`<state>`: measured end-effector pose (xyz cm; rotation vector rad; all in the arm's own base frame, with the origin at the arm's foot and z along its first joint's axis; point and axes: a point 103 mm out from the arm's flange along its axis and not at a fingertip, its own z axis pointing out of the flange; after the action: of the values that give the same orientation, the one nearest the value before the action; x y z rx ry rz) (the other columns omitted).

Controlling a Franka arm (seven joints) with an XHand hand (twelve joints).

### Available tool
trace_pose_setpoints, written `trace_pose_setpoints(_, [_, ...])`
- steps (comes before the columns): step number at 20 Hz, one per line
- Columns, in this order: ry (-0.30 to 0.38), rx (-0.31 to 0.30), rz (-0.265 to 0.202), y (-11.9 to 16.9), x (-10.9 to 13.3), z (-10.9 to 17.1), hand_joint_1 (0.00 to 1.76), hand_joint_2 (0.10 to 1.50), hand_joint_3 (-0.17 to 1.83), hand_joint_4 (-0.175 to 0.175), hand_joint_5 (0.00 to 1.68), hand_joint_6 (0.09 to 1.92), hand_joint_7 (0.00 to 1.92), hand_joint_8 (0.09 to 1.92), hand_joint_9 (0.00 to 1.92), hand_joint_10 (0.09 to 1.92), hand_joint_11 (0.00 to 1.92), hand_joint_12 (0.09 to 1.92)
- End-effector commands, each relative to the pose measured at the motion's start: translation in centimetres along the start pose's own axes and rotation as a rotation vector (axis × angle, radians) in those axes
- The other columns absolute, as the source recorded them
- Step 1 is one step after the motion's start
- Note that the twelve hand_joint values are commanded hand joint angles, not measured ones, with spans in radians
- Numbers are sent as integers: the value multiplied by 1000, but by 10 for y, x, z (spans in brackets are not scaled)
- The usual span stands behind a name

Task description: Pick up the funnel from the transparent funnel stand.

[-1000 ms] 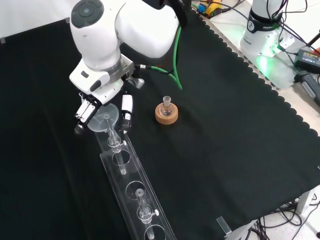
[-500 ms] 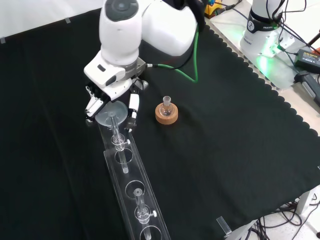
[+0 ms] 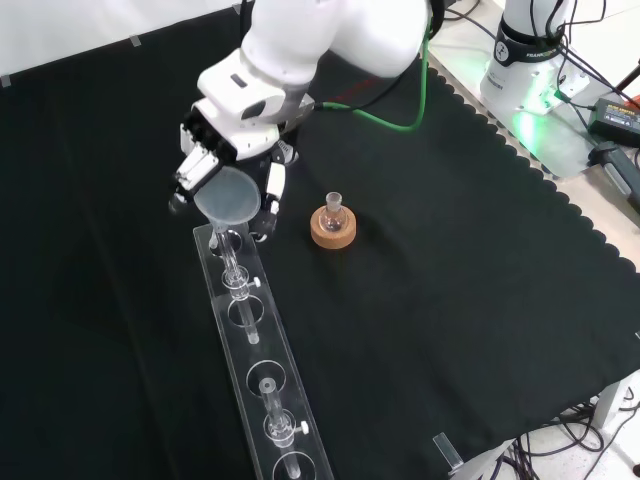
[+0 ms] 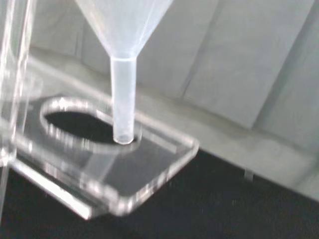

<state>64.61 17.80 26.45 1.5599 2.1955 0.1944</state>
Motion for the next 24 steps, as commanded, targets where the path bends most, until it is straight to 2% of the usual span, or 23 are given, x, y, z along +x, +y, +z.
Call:
trace_pose_setpoints(1, [35,-164,49,6,-16,-57,1211,707,509,-175,1359,453,1649,959,1920,933,1920,1286])
trace_pose_setpoints(4, [59,-196,82,3,-30,-82,1216,657,590,-175,1382,442,1690,914,1920,962,1920,1296])
trace_pose_setpoints(9, [93,-266,170,-21,-70,-162,1221,620,650,-175,1398,438,1707,894,1920,954,1920,1312])
trace_pose_setpoints(10, [113,-264,207,-36,-77,-190,1221,616,657,-175,1399,437,1710,895,1920,954,1920,1314])
trace_pose_setpoints(11, [120,-257,223,-43,-80,-202,1222,613,661,-175,1400,438,1712,895,1920,955,1920,1315])
trace_pose_setpoints(13, [139,-235,242,-53,-84,-214,1222,603,677,-175,1402,440,1714,896,1920,960,1920,1320])
trace_pose_setpoints(15, [201,-195,274,-76,-91,-229,1223,599,684,-175,1403,442,1715,896,1920,961,1920,1323])
trace_pose_setpoints(17, [264,-164,267,-97,-99,-238,1223,595,692,-175,1404,444,1715,897,1920,959,1920,1328])
trace_pose_setpoints(18, [295,-159,242,-115,-107,-245,1223,592,697,-175,1404,445,1715,898,1920,957,1920,1332])
trace_pose_setpoints(20, [317,-154,219,-130,-115,-251,1223,589,702,-175,1404,448,1715,899,1920,956,1920,1335])
trace_pose_setpoints(22, [339,-144,156,-152,-118,-257,1223,585,710,-175,1403,453,1714,901,1920,958,1920,1328])
trace_pose_setpoints(24, [355,-142,127,-159,-116,-259,1223,583,714,-175,1402,457,1714,902,1920,958,1920,1327])
